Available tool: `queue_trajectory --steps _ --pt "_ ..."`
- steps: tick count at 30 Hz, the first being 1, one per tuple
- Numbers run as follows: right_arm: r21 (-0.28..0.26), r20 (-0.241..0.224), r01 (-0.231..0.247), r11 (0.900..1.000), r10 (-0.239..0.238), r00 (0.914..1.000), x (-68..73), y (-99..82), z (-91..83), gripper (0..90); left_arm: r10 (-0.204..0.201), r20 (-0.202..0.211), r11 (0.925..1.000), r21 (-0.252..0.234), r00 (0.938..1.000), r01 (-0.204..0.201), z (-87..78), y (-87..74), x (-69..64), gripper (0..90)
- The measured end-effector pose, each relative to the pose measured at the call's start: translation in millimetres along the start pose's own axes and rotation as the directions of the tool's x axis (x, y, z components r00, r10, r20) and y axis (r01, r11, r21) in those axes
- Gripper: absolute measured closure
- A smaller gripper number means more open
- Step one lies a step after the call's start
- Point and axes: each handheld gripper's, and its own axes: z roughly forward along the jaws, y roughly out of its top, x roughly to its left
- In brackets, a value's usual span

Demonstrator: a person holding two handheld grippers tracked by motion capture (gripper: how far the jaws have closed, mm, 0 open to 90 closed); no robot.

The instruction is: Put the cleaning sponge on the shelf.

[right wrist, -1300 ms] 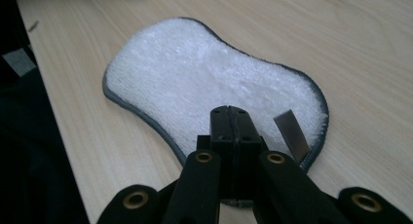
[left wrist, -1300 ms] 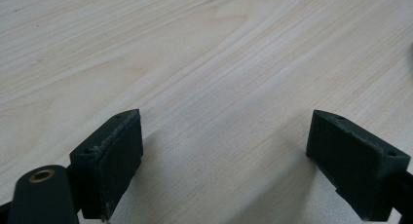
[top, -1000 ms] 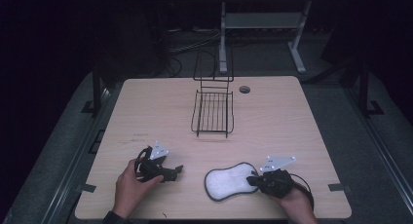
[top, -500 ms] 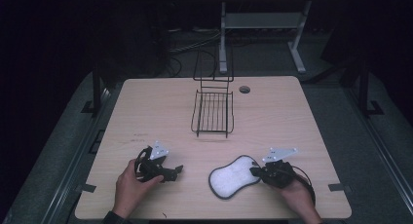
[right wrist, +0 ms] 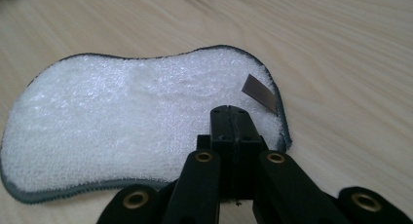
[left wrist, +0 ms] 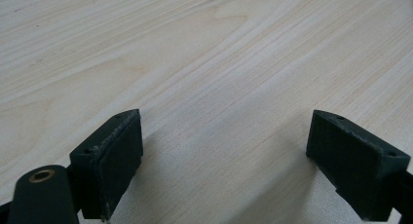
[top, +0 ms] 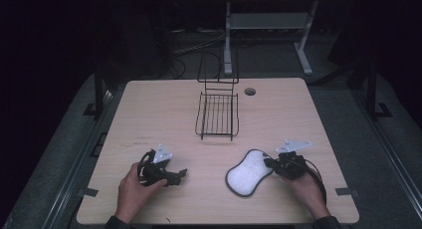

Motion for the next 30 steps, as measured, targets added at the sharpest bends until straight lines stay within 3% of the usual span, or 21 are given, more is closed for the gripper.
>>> queue_trajectory --steps 3,9,15,21,26,30 --pt "0.003 0.007 -0.015 0.9999 0.015 0.9999 -2.5 0.8 -0.1 90.0 0.000 0.000 1.0000 0.000 1.0000 0.000 0.0 0.0 0.0 12.5" --pt "-0.026 -0.004 -0.003 0.9997 0.003 1.0000 1.8 2.5 -6.4 90.0 0.000 0.000 1.0000 0.000 1.0000 0.000 0.0 0.0 0.0 12.5" --pt "-0.041 -0.065 0.028 0.9988 -0.031 0.9974 22.9 4.2 -11.9 90.0 0.000 0.000 1.0000 0.000 1.0000 0.000 0.0 0.0 0.0 12.5" --pt "-0.051 -0.162 0.055 0.9972 -0.062 0.9848 52.4 2.5 -10.1 90.0 0.000 0.000 1.0000 0.000 1.0000 0.000 0.0 0.0 0.0 12.5" --pt "-0.029 -0.197 0.093 0.9952 -0.097 0.9755 70.8 2.6 -3.9 90.0 0.000 0.000 1.0000 0.000 1.0000 0.000 0.0 0.0 0.0 12.5" --pt "-0.001 -0.204 0.113 0.9936 -0.111 0.9726 76.9 2.0 3.6 90.0 0.000 0.000 1.0000 0.000 1.0000 0.000 0.0 0.0 0.0 12.5"
